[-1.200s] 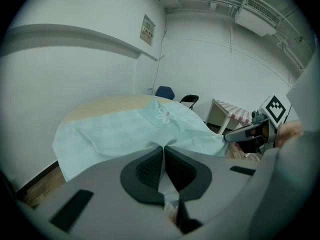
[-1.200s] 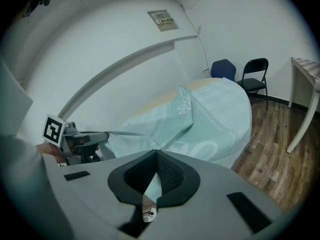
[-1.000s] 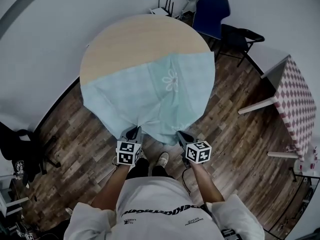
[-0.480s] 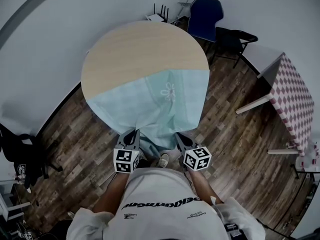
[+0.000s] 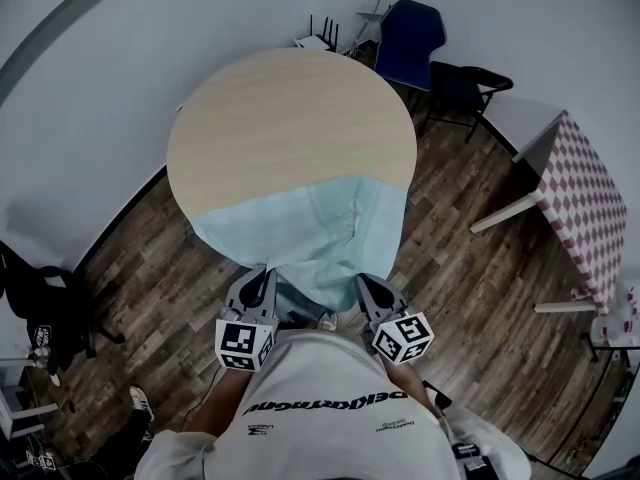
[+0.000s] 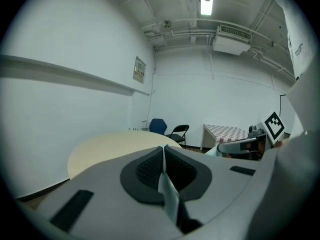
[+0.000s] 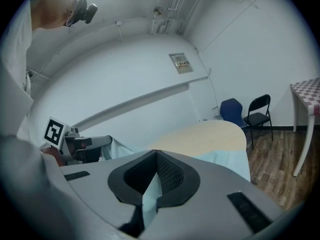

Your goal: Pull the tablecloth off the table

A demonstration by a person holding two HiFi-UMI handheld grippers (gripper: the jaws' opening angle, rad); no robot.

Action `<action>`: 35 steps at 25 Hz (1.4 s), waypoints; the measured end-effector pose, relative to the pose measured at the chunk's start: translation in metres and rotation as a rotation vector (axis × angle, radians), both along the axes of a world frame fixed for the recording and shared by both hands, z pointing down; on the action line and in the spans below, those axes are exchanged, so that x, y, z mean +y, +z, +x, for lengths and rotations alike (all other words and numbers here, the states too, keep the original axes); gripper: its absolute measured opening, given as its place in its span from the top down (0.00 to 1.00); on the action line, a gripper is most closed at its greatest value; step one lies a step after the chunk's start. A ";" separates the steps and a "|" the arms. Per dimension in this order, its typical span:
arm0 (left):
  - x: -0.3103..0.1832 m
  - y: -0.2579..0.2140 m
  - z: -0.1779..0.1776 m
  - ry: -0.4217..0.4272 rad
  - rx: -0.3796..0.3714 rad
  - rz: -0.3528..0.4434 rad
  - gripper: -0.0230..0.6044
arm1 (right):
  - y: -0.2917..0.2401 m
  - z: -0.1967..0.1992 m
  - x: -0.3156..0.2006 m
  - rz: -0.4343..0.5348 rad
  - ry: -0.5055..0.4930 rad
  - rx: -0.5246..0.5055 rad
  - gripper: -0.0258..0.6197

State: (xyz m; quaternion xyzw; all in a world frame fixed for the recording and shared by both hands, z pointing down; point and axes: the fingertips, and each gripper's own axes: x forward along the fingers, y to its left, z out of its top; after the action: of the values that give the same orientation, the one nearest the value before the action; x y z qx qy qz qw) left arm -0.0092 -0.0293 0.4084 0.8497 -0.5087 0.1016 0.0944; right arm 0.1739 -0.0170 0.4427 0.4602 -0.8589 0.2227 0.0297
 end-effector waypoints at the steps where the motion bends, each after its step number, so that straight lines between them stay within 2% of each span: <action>1: 0.002 -0.006 0.000 -0.001 0.003 0.016 0.94 | -0.006 -0.001 0.001 0.018 0.001 -0.001 0.91; 22: 0.033 -0.105 -0.005 -0.067 0.061 0.246 0.94 | -0.118 0.018 0.021 0.323 0.063 -0.024 0.91; 35: 0.011 -0.118 -0.004 -0.073 0.052 0.283 0.94 | -0.133 0.017 -0.006 0.351 0.074 -0.003 0.91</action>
State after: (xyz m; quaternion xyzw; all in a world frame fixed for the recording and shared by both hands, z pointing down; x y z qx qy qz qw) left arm -0.0134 -0.0184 0.2903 0.8377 -0.5461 0.0031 -0.0096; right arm 0.1907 -0.0226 0.3094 0.4892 -0.8672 0.0712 -0.0606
